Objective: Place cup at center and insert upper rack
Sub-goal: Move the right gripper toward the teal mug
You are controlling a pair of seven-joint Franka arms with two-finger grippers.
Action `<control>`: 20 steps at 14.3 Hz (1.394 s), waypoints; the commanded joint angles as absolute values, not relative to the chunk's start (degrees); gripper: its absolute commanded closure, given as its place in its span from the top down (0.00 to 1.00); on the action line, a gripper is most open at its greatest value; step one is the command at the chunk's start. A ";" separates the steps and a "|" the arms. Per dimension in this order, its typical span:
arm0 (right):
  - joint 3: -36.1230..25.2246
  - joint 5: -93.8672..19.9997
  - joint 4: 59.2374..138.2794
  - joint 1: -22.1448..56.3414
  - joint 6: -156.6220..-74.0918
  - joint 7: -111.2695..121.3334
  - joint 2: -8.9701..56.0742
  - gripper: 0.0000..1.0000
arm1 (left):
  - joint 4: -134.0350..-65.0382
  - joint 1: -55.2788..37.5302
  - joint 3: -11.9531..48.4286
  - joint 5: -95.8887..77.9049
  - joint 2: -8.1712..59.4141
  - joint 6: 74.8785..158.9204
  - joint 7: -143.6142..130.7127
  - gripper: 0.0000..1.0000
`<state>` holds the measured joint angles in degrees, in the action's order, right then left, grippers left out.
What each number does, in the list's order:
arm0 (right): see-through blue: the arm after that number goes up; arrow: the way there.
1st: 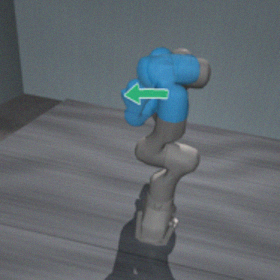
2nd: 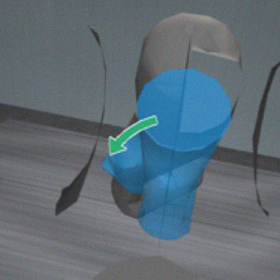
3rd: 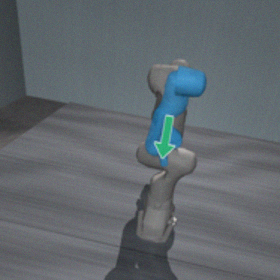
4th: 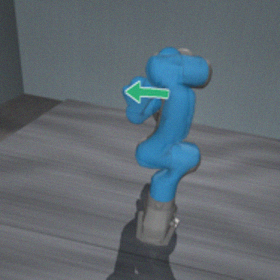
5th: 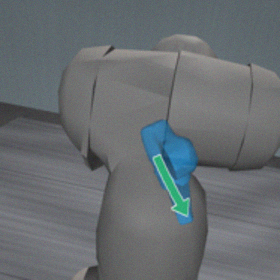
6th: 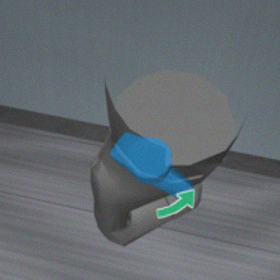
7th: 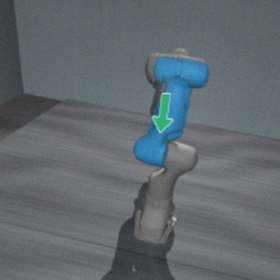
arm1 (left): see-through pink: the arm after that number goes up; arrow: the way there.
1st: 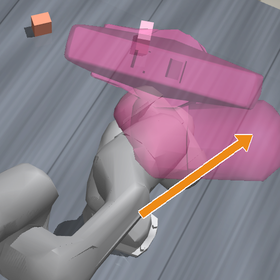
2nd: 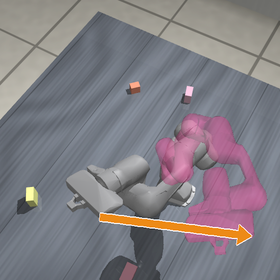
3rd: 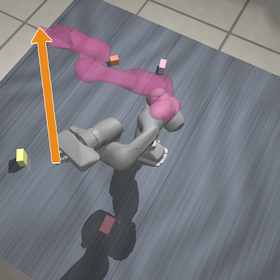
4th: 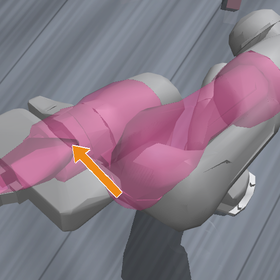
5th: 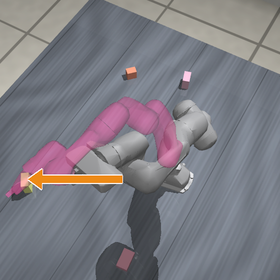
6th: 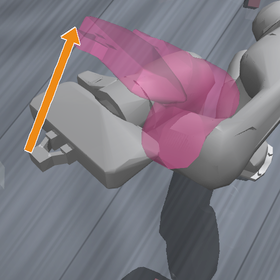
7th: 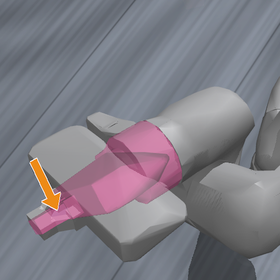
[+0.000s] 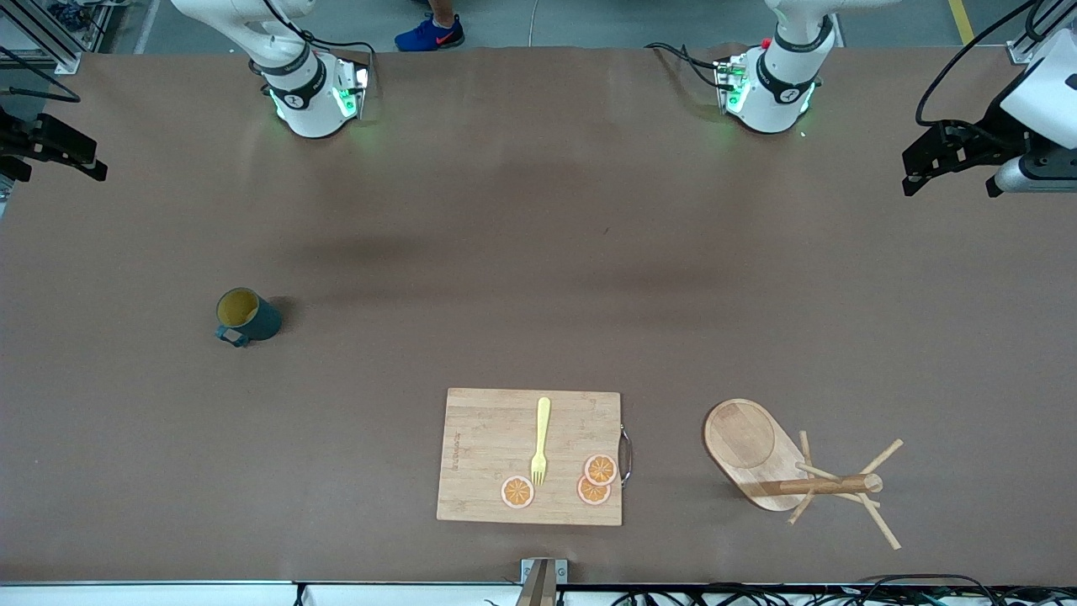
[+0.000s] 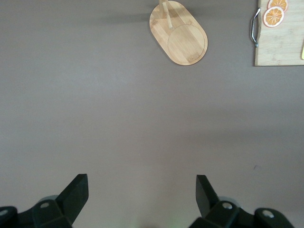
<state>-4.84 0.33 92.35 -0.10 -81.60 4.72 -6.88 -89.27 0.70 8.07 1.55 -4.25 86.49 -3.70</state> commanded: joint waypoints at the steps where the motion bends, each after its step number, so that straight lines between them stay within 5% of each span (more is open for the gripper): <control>1: -5.10 -0.79 93.87 -0.26 -82.97 5.36 -8.44 1.00 | -89.21 1.06 8.26 1.76 -4.39 86.66 -2.72 1.00; 6: -5.19 0.08 92.11 -0.44 -82.62 5.36 -7.57 1.00 | -89.03 1.14 8.26 1.76 -4.05 86.66 -2.64 1.00; 14: -4.75 -0.79 91.93 -0.18 -92.81 5.62 3.50 1.00 | -87.89 1.14 8.26 2.20 -3.16 86.75 -2.72 1.00; 20: -4.75 -1.05 96.57 2.81 -98.25 30.11 8.08 1.00 | -88.07 1.05 8.26 2.29 -3.16 86.75 -2.72 1.00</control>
<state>-4.45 -0.13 93.33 3.27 -95.85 21.80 8.04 -89.04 0.78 8.02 1.55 -3.57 86.70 -3.70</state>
